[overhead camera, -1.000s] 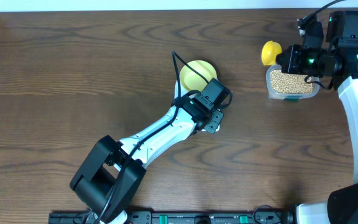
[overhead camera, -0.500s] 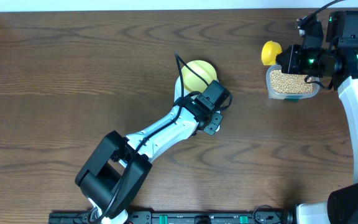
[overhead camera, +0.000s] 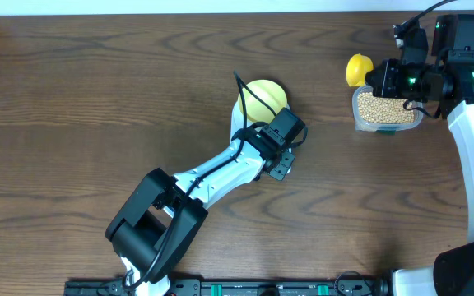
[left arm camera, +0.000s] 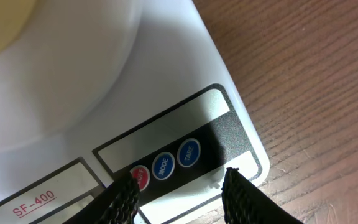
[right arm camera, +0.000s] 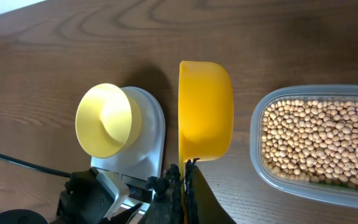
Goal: Scoop item into bowl and weigh 50g on scale
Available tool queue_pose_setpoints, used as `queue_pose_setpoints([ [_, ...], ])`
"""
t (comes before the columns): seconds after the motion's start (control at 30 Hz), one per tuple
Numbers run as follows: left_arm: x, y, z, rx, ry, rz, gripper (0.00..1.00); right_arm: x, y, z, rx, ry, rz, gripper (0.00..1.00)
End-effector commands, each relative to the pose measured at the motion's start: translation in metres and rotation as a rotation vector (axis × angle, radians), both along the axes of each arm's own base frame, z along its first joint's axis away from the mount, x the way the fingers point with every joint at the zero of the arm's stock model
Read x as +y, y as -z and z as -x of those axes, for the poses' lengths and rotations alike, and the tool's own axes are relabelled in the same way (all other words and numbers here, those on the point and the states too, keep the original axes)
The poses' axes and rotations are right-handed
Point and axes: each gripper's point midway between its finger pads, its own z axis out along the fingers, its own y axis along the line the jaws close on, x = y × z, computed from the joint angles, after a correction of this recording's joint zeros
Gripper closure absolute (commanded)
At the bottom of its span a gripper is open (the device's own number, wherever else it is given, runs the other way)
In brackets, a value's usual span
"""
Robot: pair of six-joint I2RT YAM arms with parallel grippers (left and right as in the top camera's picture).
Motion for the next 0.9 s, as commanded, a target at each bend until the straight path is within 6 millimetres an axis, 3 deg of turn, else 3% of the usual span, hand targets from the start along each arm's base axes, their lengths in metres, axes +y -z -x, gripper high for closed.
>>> queue_pose_setpoints([
  [0.0, 0.0027, 0.0085, 0.0037, 0.022, 0.012, -0.009, 0.54, 0.0005, -0.0074, -0.0017, -0.024, -0.012, 0.006, 0.99],
  [0.33, 0.0006, 0.0178, 0.0078, 0.054, 0.02, -0.005, 0.54, 0.0005, -0.0074, -0.0017, -0.024, -0.012, 0.006, 0.99],
  [0.87, -0.001, 0.0169, 0.0059, 0.045, 0.02, 0.001, 0.54, 0.0006, -0.0074, -0.0017, -0.024, -0.012, 0.005, 0.99],
])
